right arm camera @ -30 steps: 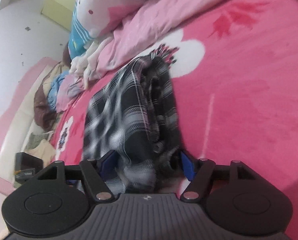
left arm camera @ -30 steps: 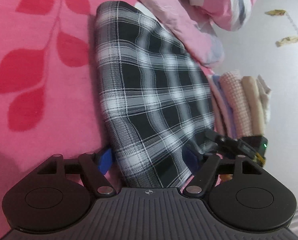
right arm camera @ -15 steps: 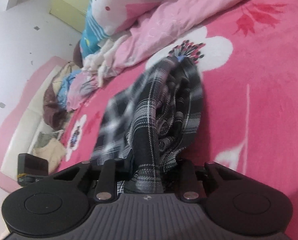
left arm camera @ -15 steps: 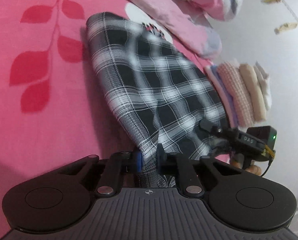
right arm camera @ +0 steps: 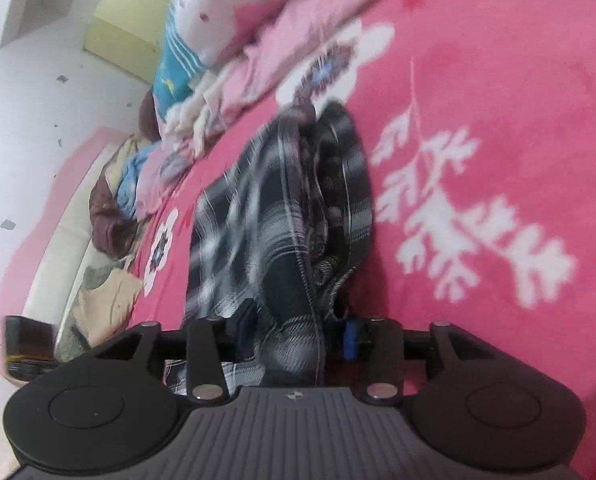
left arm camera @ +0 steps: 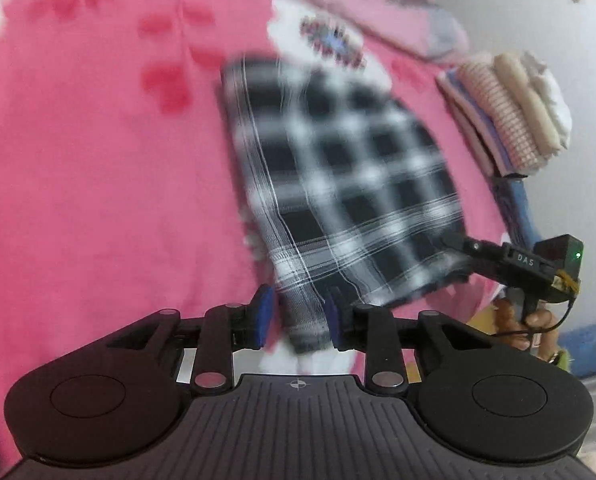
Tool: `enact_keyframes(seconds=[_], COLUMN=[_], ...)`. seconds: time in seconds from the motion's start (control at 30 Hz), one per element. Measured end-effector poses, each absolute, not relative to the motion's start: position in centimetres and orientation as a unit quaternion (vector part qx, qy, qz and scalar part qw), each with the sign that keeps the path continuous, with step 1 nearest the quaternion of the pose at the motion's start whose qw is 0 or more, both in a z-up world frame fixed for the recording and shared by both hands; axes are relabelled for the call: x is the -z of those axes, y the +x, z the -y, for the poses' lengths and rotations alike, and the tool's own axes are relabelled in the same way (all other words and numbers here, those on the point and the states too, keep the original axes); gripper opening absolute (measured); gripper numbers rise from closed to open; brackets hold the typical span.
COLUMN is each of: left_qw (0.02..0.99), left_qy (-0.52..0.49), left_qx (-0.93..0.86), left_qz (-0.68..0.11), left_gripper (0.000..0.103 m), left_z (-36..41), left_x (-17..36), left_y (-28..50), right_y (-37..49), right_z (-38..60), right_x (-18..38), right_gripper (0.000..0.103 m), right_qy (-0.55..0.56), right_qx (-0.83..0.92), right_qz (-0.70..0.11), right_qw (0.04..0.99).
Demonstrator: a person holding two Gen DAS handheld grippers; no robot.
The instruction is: Fold clothes
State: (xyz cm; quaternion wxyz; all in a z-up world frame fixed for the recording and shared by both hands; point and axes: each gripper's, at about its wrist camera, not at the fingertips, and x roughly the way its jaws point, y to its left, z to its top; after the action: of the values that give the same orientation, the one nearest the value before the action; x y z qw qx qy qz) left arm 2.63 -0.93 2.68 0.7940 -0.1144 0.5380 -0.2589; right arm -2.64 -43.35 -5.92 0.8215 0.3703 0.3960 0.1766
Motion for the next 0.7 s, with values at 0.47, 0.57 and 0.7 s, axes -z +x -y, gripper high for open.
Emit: enact_keyframes(seconds=[0.47, 0.57, 0.7], left_qw=[0.924, 0.931, 0.925], left_qy=[-0.019, -0.003, 0.015], left_qx=[0.197, 0.193, 0.219], left_qz=[-0.326, -0.309, -0.311], left_gripper=[0.034, 0.033, 0.032], left_z=[2.7, 5.7, 8.8], left_x=[-6.0, -3.0, -1.0], left_y=[-6.1, -4.2, -1.9], right_y=[-9.8, -9.2, -6.7], right_z=[42.5, 41.0, 37.0], right_x=[1.2, -0.3, -2.2], right_gripper=[0.036, 0.029, 0.027], right_qy=[0.299, 0.224, 0.075], right_qx=[-0.145, -0.143, -0.154], right_qz=[-0.249, -0.23, -0.214], right_qw=[0.909, 0.936, 0.962])
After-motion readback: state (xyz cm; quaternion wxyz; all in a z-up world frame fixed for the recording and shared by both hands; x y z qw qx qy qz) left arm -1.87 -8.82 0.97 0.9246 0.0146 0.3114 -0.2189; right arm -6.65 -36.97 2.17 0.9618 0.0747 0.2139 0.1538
